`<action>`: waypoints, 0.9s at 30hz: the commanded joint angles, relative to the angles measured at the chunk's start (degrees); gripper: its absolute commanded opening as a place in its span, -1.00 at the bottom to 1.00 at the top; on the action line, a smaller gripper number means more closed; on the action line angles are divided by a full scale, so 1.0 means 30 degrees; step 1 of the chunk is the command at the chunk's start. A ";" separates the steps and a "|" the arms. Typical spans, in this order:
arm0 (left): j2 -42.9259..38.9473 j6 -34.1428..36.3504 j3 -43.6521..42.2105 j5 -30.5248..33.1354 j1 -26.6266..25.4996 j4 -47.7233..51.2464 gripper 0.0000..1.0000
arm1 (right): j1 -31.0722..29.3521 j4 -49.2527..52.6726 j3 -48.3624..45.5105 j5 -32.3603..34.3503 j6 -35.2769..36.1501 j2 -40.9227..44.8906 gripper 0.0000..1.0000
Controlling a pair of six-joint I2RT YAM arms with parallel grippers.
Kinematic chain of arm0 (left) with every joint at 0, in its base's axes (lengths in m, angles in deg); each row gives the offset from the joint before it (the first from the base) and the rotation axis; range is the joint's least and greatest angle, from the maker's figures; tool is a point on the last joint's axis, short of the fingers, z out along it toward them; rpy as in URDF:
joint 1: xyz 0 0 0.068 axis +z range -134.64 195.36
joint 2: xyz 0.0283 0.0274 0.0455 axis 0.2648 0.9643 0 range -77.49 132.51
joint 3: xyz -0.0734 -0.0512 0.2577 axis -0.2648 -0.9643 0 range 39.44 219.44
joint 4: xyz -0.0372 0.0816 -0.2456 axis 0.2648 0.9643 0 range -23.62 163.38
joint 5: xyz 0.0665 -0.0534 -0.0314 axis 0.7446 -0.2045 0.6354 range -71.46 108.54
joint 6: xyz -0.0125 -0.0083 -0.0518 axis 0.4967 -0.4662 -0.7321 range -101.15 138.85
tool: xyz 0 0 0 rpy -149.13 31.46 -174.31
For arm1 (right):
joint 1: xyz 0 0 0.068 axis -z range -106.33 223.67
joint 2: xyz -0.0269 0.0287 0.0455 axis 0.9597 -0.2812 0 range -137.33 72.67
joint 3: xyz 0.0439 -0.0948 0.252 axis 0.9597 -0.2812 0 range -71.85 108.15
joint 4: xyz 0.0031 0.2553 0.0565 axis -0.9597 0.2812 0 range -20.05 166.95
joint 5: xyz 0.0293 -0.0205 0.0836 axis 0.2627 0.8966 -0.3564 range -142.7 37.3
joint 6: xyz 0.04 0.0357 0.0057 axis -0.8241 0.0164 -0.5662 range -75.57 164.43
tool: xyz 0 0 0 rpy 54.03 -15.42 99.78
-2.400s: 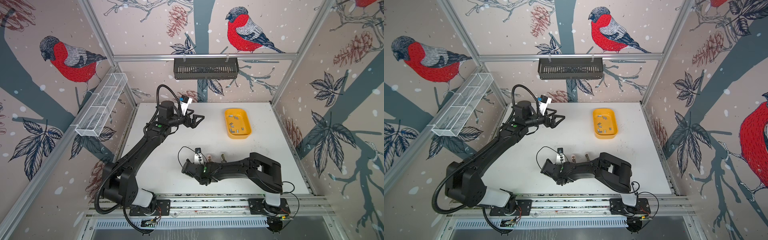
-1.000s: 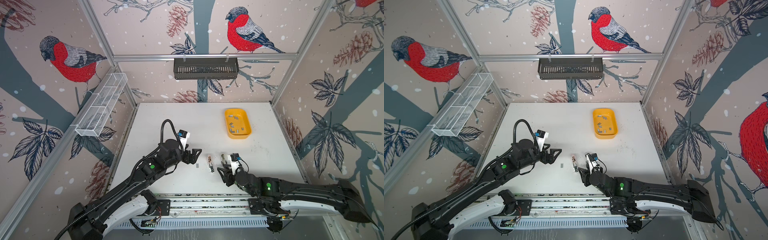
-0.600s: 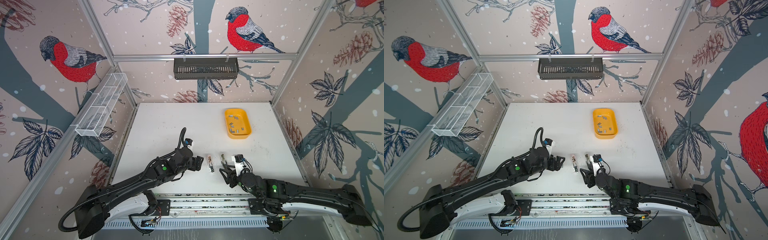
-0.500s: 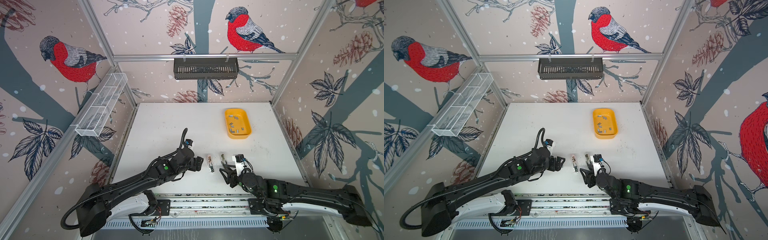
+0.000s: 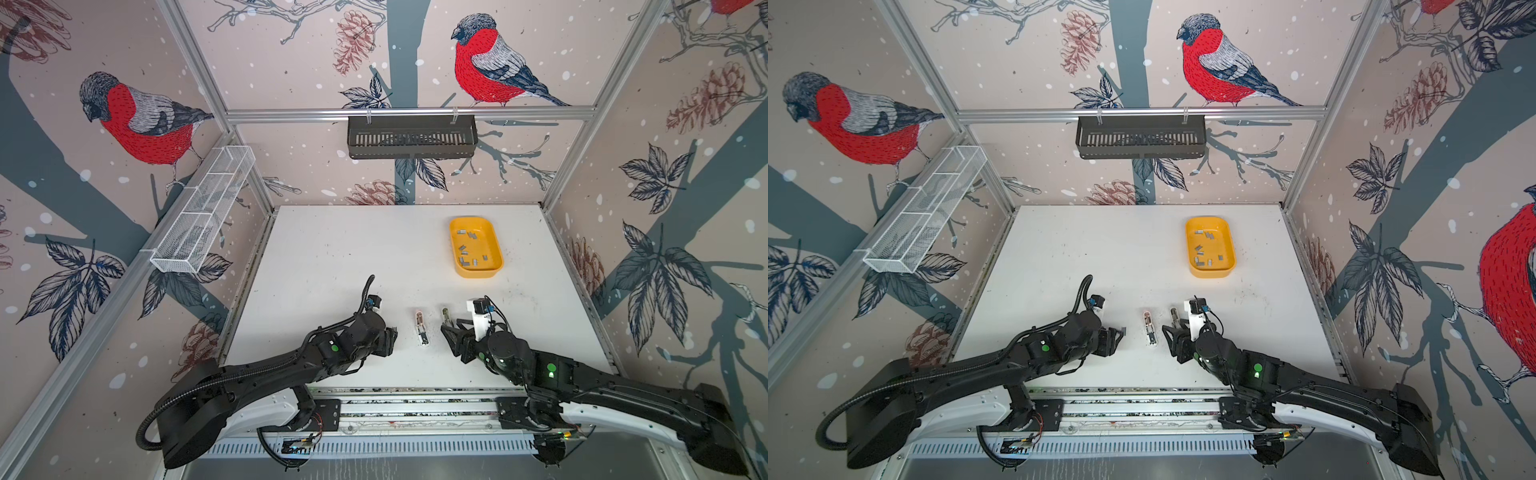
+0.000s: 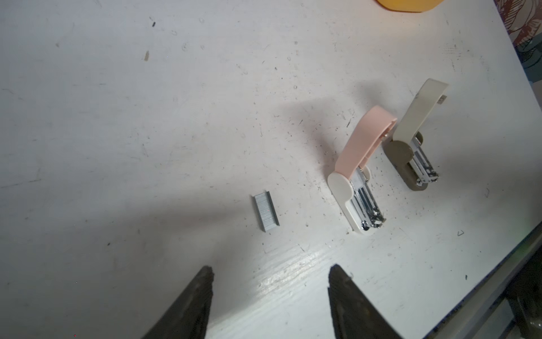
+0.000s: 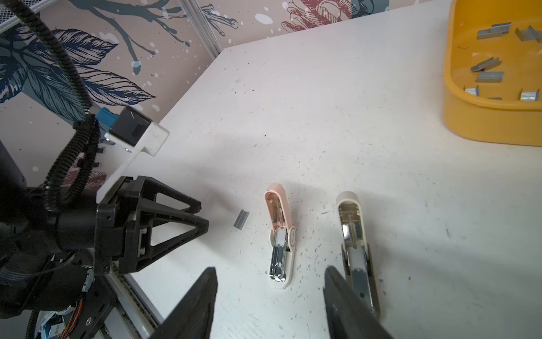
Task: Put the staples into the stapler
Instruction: 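Lower the left gripper onto the staple strip lying on the table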
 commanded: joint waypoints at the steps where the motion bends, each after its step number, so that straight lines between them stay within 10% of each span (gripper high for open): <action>1: 0.0660 -0.0653 -0.0019 -0.0144 -0.0060 -0.1242 0.22 | 0.0126 -0.0367 0.0238 -0.0457 0.0021 -0.0104 0.18; 27: 0.5437 -0.2622 0.4618 0.0859 -0.0202 0.3253 -0.52 | 0.1145 -0.1537 0.0334 -0.1002 0.0272 -0.2575 0.03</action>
